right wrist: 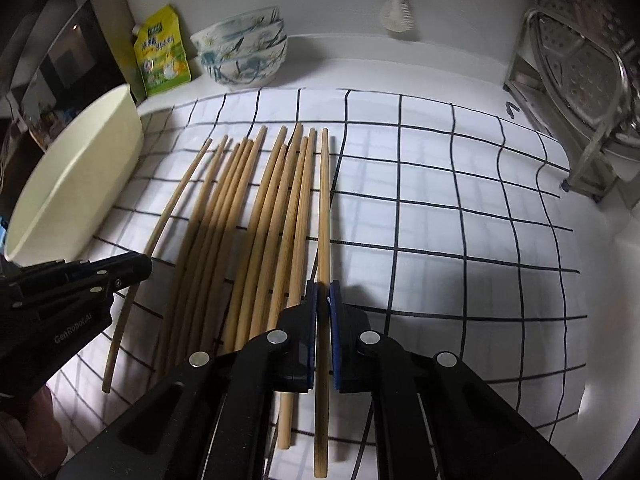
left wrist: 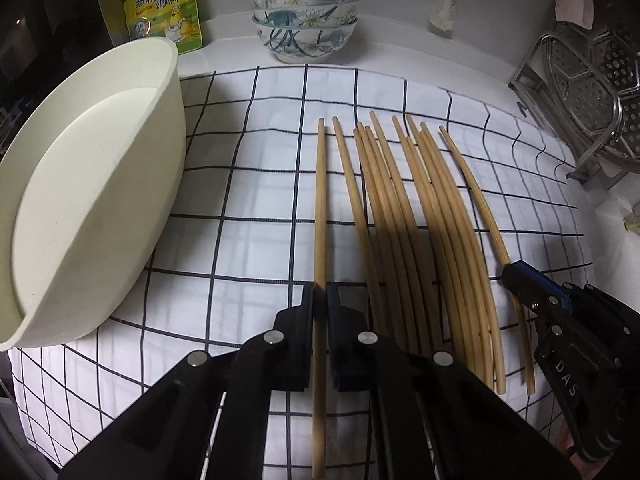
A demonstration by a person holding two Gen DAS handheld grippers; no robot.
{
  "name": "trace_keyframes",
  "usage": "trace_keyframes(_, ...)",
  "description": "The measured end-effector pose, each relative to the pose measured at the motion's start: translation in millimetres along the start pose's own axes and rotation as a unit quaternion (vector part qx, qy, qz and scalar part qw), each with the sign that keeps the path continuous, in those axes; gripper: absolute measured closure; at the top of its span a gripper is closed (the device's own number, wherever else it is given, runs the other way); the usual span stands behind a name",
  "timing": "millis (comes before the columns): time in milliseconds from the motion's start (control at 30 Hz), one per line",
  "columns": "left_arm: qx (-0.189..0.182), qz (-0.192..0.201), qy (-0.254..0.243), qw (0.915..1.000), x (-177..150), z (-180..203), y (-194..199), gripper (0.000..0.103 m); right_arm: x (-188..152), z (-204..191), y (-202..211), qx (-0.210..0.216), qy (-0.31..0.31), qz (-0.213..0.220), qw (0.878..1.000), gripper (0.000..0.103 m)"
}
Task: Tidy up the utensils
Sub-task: 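Lift both held chopsticks and carry them over the white basin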
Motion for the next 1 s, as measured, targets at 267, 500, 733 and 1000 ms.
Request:
trace_keyframes(267,-0.023,0.037,0.003,0.9991,16.3,-16.5,42.7,0.096,15.0,-12.1,34.3,0.021,-0.017,0.031,0.999,0.097)
trace_keyframes(500,-0.028,0.085,0.022,0.9958,34.8,-61.5,89.8,0.096,46.3,-60.2,58.7,0.053,0.007,0.062,0.997,0.097)
trace_keyframes(733,0.027,0.104,0.062,0.9923,40.0,-142.1,97.7,0.096,85.2,-145.8,34.3,0.12,0.055,0.062,0.989,0.097)
trace_keyframes(1000,0.071,0.08,0.097,0.9894,44.6,-226.8,60.3,0.096,114.3,-232.9,-31.7,0.17,0.085,0.013,0.982,0.097)
Point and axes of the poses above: each gripper's, at about its wrist camera, not at the fingertips, and y roughly against the way its jaws point, z to its right, x to its top, the point moved 1 cm from there along -y, roughly the way its jaws point, and after that the axes turned 12 degrees about x, right-handed, at the moved point
